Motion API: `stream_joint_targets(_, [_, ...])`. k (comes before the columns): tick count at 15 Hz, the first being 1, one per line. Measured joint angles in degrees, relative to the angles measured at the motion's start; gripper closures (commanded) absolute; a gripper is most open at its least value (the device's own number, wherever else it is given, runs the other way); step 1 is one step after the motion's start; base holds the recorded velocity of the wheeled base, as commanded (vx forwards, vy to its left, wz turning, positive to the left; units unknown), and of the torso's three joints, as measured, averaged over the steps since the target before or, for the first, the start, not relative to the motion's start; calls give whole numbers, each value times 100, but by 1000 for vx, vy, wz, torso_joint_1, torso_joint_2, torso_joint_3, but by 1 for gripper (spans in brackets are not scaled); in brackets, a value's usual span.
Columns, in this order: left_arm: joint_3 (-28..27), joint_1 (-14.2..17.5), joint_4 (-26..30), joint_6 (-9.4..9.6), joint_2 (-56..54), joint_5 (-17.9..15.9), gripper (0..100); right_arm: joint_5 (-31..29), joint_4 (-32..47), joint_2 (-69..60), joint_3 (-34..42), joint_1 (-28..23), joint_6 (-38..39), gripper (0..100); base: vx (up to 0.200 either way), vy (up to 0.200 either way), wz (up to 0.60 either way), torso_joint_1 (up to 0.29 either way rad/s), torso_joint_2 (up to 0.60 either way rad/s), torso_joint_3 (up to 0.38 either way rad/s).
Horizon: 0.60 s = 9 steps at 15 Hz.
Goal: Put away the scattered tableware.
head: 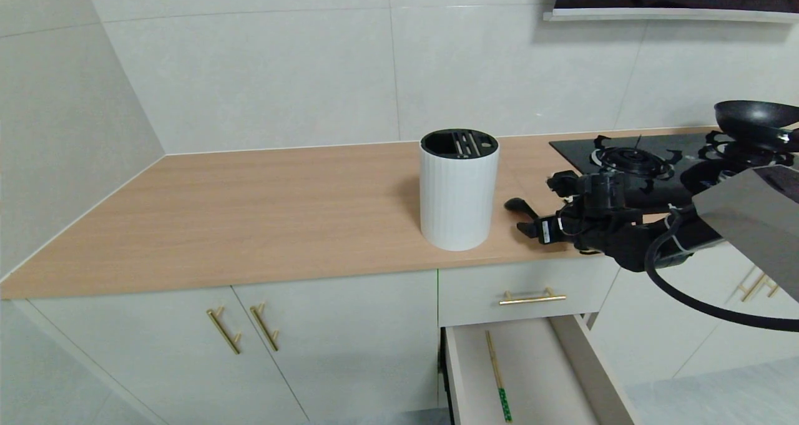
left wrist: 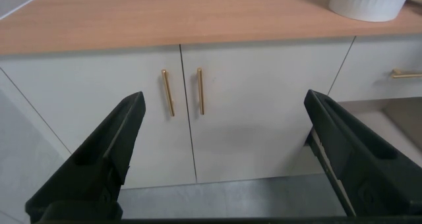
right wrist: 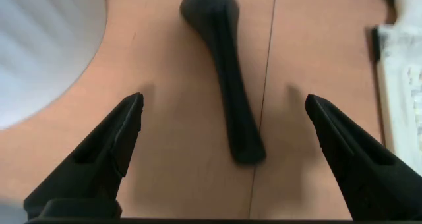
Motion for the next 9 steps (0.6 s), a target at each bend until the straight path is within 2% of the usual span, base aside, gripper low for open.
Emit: stream_joint_targets(9, [0,0,-2,0,0,0,0,-132,-107,363,-474,-13,79,0,0,0,0,0,0,0])
